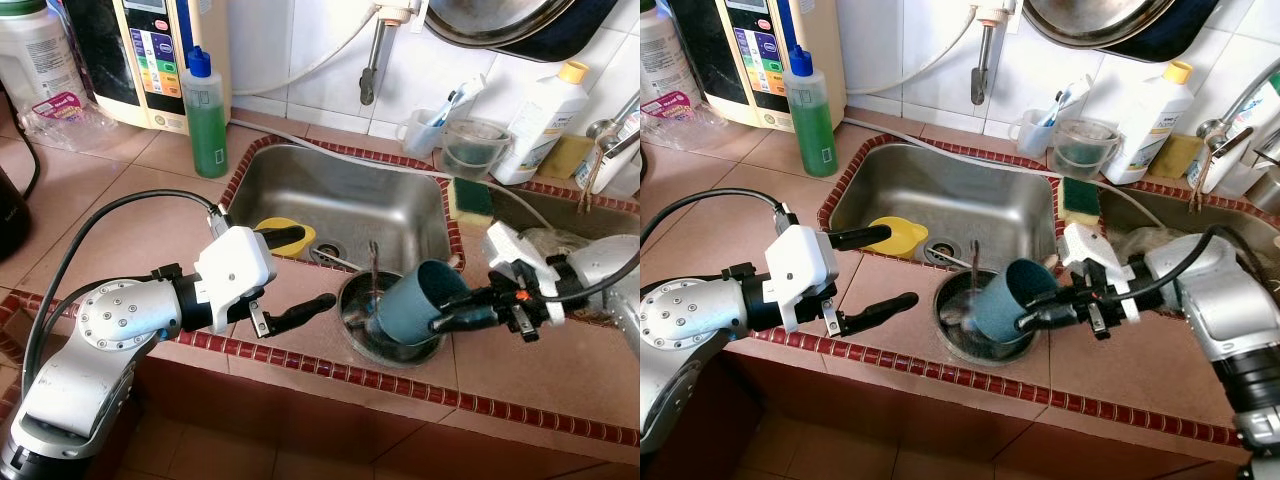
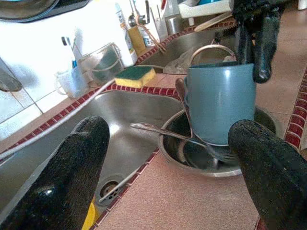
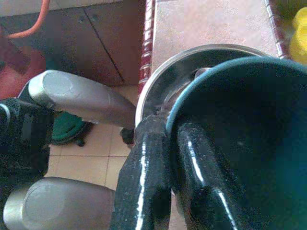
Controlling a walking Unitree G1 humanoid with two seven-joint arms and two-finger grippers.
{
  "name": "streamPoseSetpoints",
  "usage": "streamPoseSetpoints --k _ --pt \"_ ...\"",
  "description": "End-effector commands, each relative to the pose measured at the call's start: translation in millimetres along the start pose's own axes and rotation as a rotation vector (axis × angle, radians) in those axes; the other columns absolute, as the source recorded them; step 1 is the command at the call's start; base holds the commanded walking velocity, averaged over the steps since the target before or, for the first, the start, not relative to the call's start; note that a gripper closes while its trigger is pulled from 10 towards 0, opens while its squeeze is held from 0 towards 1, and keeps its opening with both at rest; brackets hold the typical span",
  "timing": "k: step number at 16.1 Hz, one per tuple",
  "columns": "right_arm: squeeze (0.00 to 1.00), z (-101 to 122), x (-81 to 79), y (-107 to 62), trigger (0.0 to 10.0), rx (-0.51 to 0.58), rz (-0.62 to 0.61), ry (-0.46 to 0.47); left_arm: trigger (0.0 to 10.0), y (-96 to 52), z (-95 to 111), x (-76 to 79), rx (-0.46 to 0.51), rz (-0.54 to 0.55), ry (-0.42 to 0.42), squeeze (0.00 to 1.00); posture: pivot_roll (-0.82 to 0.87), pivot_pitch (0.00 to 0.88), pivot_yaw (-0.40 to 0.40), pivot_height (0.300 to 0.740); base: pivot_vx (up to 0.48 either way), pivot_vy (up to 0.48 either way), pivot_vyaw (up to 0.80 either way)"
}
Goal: Kitchen organization
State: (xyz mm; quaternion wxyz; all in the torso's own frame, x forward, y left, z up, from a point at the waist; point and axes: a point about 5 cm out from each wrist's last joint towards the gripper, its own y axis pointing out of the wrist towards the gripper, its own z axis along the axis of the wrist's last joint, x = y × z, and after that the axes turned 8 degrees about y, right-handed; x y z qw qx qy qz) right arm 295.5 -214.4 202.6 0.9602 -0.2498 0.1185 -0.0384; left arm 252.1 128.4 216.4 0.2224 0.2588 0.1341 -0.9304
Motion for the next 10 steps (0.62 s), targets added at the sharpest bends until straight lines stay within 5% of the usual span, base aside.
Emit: streamPoseSetpoints --k 1,10 --pt "0.00 -2.4 0.0 -3.5 0.0 -0.003 0.005 0.017 10.0 2.7 7.2 1.5 0.022 -0.021 0.018 0.00 -0.15 0.078 -0.119 0.740 0.000 0.000 0.00" --pt "0.00 -2.7 -1.3 -3.0 0.0 -0.014 0.029 0.026 10.0 3.7 7.3 1.0 0.026 -0.019 0.015 0.00 -0.15 0.077 -0.122 0.740 0.000 0.000 0.00"
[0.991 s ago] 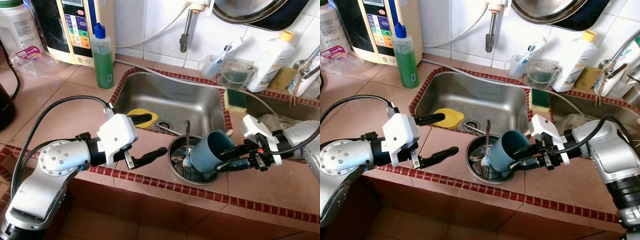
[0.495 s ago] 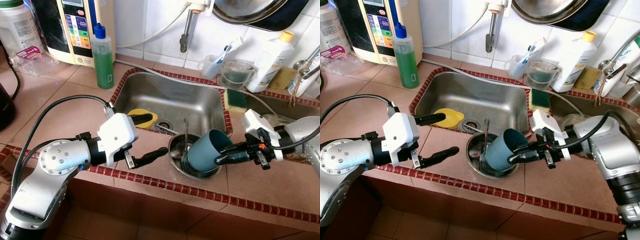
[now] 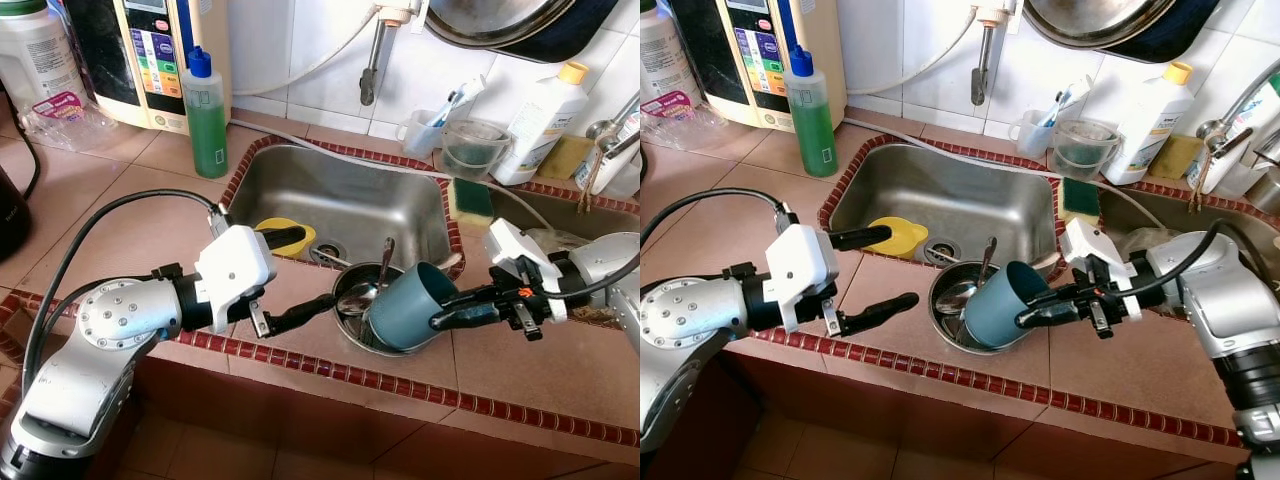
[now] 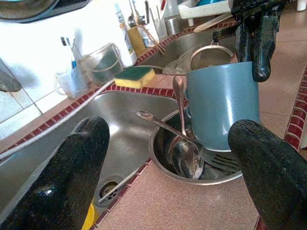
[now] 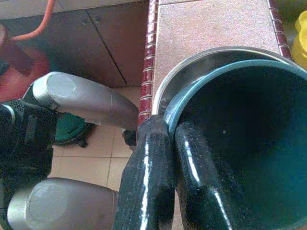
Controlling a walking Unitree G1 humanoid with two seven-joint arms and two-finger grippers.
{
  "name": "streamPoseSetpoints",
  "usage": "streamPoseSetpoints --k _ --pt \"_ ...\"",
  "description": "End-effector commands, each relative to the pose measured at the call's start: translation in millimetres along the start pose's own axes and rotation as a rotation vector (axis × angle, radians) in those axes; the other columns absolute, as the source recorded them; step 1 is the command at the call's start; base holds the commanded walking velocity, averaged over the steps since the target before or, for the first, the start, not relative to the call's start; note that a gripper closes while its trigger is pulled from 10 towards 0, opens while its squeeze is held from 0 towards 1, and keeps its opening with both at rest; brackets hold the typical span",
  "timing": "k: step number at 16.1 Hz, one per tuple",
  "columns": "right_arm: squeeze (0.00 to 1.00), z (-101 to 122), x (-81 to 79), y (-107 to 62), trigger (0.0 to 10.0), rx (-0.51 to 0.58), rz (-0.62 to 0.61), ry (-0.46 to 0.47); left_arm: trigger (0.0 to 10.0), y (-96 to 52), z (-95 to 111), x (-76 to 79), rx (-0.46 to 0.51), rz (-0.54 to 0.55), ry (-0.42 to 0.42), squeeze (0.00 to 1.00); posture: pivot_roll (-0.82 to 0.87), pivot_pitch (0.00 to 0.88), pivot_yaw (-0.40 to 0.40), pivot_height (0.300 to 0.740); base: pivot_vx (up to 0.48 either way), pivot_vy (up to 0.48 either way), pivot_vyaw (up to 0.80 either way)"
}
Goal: Kitchen organization
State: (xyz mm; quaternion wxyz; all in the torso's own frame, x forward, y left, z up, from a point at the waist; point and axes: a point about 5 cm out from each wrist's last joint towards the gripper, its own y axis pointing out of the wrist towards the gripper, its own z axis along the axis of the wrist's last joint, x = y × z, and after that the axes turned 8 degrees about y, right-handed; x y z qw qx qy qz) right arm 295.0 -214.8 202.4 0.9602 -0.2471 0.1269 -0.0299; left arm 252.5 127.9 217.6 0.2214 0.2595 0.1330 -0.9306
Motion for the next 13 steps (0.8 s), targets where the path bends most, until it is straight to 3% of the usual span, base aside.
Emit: streamPoseSetpoints --k 1,9,10,11,13 --pt "0.00 -3.6 -3.7 -1.7 0.0 -0.023 0.026 0.020 10.0 3.0 6.5 1.3 0.023 -0.016 0.014 0.00 -0.15 0.077 -0.122 0.740 0.000 0.000 0.00" --pt "0.00 -3.9 -8.4 -3.8 0.0 -0.034 0.043 0.020 10.0 3.8 6.1 -1.1 0.025 -0.011 0.016 0.00 -0.16 0.077 -0.118 0.740 0.000 0.000 0.00" --pt "0.00 -3.0 -7.6 -4.9 7.2 -0.035 0.035 0.016 10.0 3.8 6.2 -1.4 0.026 -0.011 0.016 0.00 -0.16 0.076 -0.117 0.740 0.000 0.000 0.00" --pt "0.00 -0.9 -5.9 -6.8 10.0 -0.038 0.024 0.013 10.0 4.0 6.3 -1.9 0.027 -0.011 0.018 0.00 -0.16 0.074 -0.114 0.740 0.000 0.000 0.00" --pt "0.00 7.7 -3.7 -11.9 10.0 -0.029 0.008 0.000 10.0 4.5 6.0 -3.2 0.027 -0.012 0.021 0.00 -0.17 0.068 -0.110 0.740 0.000 0.000 0.00"
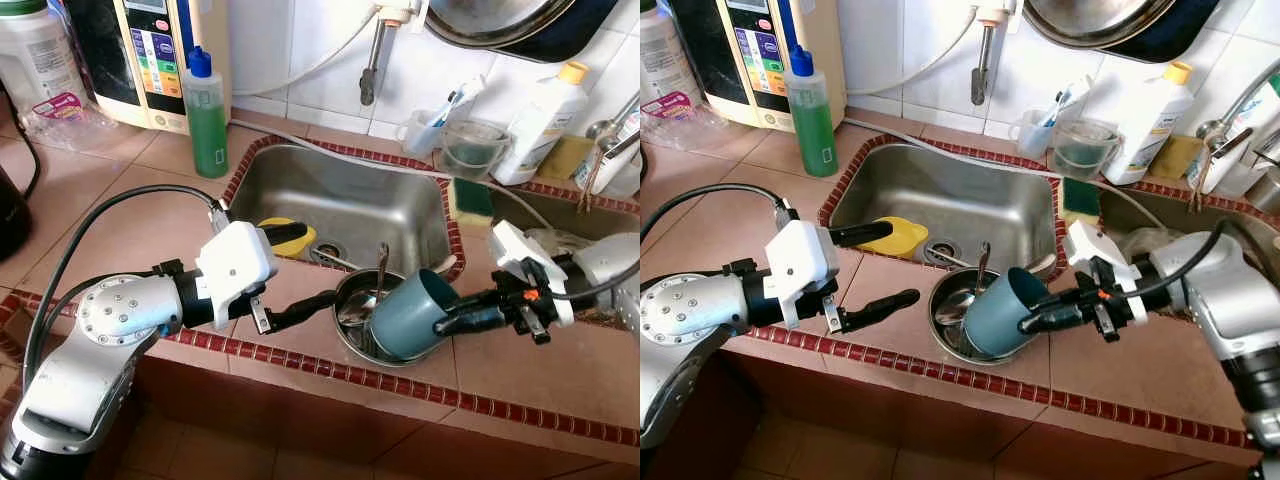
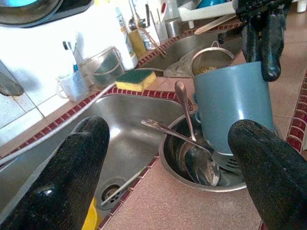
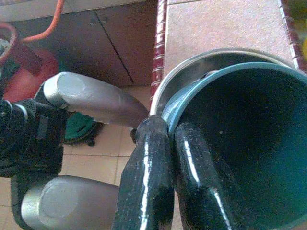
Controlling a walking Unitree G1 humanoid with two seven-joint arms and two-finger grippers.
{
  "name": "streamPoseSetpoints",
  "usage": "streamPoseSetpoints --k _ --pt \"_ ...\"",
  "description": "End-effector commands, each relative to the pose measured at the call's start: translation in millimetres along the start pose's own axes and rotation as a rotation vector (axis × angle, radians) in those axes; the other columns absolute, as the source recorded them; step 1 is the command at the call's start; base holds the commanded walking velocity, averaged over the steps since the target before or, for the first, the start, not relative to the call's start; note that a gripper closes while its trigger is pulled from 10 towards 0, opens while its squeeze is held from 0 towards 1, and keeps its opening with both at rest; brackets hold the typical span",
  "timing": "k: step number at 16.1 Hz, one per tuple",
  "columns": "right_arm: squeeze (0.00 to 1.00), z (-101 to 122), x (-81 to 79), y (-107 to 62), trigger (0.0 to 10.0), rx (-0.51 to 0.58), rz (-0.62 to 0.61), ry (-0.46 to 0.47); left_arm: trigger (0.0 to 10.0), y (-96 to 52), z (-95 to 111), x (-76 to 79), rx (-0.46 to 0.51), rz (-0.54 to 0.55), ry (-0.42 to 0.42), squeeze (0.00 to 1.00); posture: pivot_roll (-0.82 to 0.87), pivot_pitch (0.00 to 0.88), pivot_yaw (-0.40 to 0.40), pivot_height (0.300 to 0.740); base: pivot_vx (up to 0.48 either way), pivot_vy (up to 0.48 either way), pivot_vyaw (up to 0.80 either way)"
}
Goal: Kitchen organization
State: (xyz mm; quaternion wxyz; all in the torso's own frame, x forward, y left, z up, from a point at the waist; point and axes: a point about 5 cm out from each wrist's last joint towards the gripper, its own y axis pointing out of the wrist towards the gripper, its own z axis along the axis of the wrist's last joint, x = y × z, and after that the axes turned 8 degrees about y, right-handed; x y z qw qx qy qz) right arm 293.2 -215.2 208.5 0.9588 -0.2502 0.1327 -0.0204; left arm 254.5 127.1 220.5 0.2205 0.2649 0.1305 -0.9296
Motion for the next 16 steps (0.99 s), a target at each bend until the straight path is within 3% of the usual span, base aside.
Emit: streamPoseSetpoints --k 1,10,11,12,13,16 --pt "0.00 8.9 0.7 -11.6 10.0 -0.005 -0.022 -0.020 10.0 3.8 3.9 -0.9 0.022 -0.015 0.013 0.00 -0.17 0.066 -0.107 0.740 0.000 0.000 0.00" --pt "0.00 41.8 2.4 -25.6 10.0 0.086 -0.043 -0.065 10.0 7.8 4.4 -3.4 0.036 -0.022 0.028 0.00 -0.18 0.043 -0.101 0.740 0.000 0.000 0.00" --pt "0.00 50.0 3.1 -30.3 10.0 0.138 -0.053 -0.068 10.0 8.3 4.2 -5.0 0.038 -0.019 0.030 0.00 -0.18 0.039 -0.098 0.740 0.000 0.000 0.00" --pt "0.00 68.6 7.1 -42.9 10.0 0.284 -0.119 -0.082 10.0 9.5 3.3 -10.5 0.047 0.007 0.020 0.00 -0.19 0.039 -0.096 0.740 0.000 0.000 0.00" --pt "0.00 74.6 11.3 -48.5 10.0 0.358 -0.186 -0.093 10.0 9.7 2.4 -14.2 0.053 0.028 0.006 0.00 -0.19 0.040 -0.094 0.740 0.000 0.000 0.00" --pt "0.00 75.6 21.1 -52.8 10.0 0.507 -0.380 -0.124 10.0 15.1 -0.9 -25.3 0.098 0.124 -0.065 0.00 -0.20 0.037 -0.071 0.740 0.000 0.000 0.00"
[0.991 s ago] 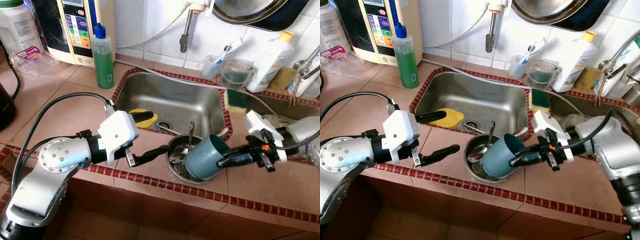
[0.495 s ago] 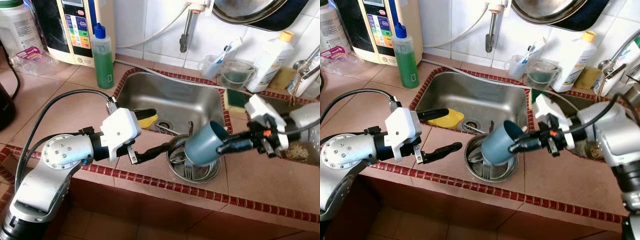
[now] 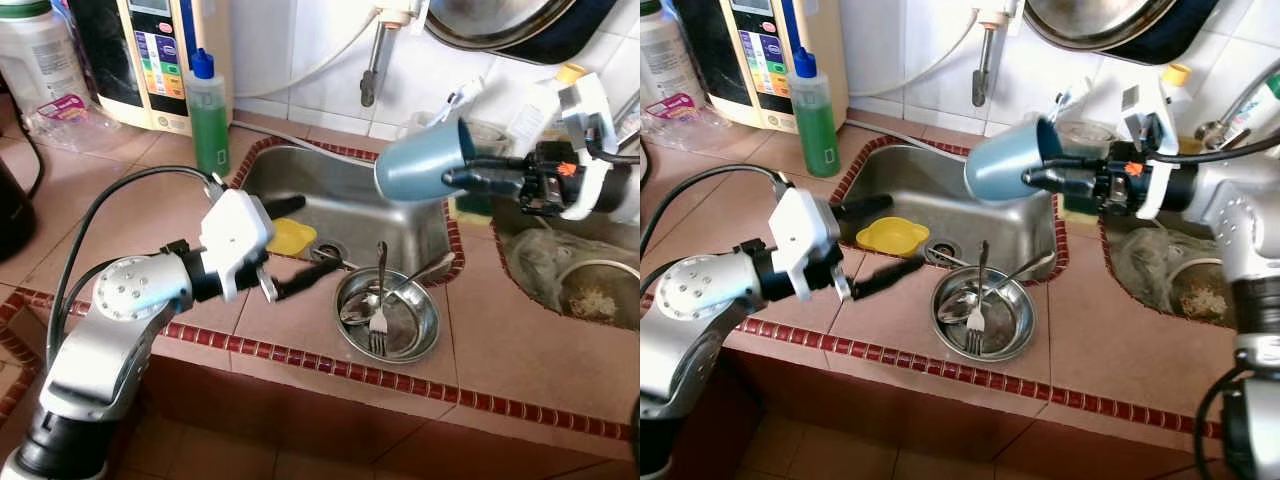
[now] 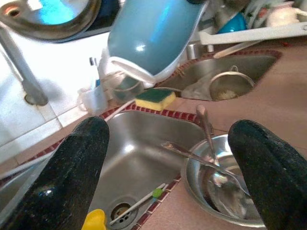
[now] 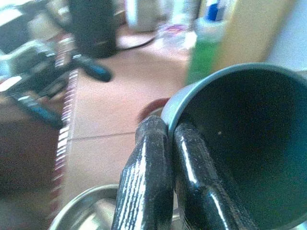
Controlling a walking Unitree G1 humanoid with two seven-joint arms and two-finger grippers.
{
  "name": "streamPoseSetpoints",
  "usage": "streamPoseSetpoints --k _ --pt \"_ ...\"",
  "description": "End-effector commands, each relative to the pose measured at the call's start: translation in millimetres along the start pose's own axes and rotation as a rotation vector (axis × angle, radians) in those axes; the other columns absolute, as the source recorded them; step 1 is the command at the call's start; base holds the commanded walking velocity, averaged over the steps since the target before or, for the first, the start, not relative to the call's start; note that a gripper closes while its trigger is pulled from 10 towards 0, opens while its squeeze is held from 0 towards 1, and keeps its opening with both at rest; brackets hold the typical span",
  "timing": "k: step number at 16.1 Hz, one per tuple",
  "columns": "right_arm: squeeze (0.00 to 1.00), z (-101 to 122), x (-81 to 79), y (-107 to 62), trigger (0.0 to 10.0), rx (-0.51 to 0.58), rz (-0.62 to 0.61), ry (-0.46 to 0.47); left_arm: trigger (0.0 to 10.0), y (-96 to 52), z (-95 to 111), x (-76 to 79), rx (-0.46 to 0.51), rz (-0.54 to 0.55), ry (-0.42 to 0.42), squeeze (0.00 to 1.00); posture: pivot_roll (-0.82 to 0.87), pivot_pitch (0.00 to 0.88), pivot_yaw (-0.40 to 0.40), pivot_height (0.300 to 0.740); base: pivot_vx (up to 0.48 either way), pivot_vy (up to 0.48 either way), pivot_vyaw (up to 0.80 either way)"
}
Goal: Kitchen organization
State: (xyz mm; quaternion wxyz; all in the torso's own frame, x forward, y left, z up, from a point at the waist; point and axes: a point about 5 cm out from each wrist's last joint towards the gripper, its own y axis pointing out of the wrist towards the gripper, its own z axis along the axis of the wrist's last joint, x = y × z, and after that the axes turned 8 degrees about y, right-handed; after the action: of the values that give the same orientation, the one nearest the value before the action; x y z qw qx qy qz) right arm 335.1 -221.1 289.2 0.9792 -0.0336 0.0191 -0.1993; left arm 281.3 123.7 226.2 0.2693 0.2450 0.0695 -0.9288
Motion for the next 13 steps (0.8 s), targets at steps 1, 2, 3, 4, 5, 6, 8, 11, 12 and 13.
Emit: streamPoseSetpoints --k 1,2,3,4,5,6,8,11,12,13 --pt "0.00 0.1 4.4 -5.4 10.0 0.059 -0.089 -0.021 10.0 4.2 2.9 -4.6 0.020 0.026 -0.004 0.00 -0.20 0.036 -0.059 0.740 0.000 0.000 0.00" --pt "0.00 -1.0 7.0 -4.5 10.0 0.095 -0.143 -0.025 10.0 7.5 1.7 -7.8 0.026 0.052 -0.020 0.00 -0.20 0.036 -0.056 0.740 0.000 0.000 0.00" --pt "0.00 0.8 11.7 -2.7 10.0 0.194 -0.254 -0.041 10.0 13.4 -2.2 -19.0 0.028 0.154 -0.067 0.00 -0.20 0.036 -0.039 0.740 0.000 0.000 0.00" --pt "0.00 -2.9 16.7 -0.7 10.0 0.281 -0.398 -0.022 10.0 20.1 -9.4 -28.9 0.022 0.240 -0.147 0.00 -0.20 0.034 -0.029 0.740 0.000 0.000 0.00" --pt "0.00 -4.3 16.7 0.6 10.0 0.299 -0.423 -0.026 10.0 21.7 -11.1 -31.3 0.015 0.269 -0.144 0.00 -0.21 0.035 -0.028 0.740 0.000 0.000 0.00" --pt "0.00 -9.0 16.4 5.1 10.0 0.346 -0.503 -0.020 10.0 24.4 -15.0 -35.9 0.007 0.330 -0.150 0.00 -0.21 0.033 -0.014 0.740 0.000 0.000 0.00" --pt "0.00 -27.7 8.6 16.6 10.0 0.471 -0.696 0.010 10.0 32.8 -29.5 -40.5 -0.036 0.459 -0.219 0.00 -0.20 0.033 0.002 0.740 0.000 0.000 0.00" --pt "0.00 -57.6 -4.7 30.5 10.0 0.483 -0.824 0.043 10.0 33.5 -48.2 -45.7 -0.077 0.632 -0.269 0.00 -0.20 0.028 0.018 0.740 0.000 0.000 0.00" --pt "0.00 -66.4 -10.2 33.3 10.0 0.502 -0.853 0.083 10.0 33.5 -51.6 -46.0 -0.094 0.667 -0.256 0.00 -0.20 0.027 0.025 0.740 0.000 0.000 0.00" --pt "0.00 -77.7 -17.9 36.6 10.0 0.507 -0.894 0.119 10.0 36.0 -53.8 -43.1 -0.095 0.664 -0.269 0.00 -0.20 0.021 0.032 0.740 0.000 0.000 0.00"
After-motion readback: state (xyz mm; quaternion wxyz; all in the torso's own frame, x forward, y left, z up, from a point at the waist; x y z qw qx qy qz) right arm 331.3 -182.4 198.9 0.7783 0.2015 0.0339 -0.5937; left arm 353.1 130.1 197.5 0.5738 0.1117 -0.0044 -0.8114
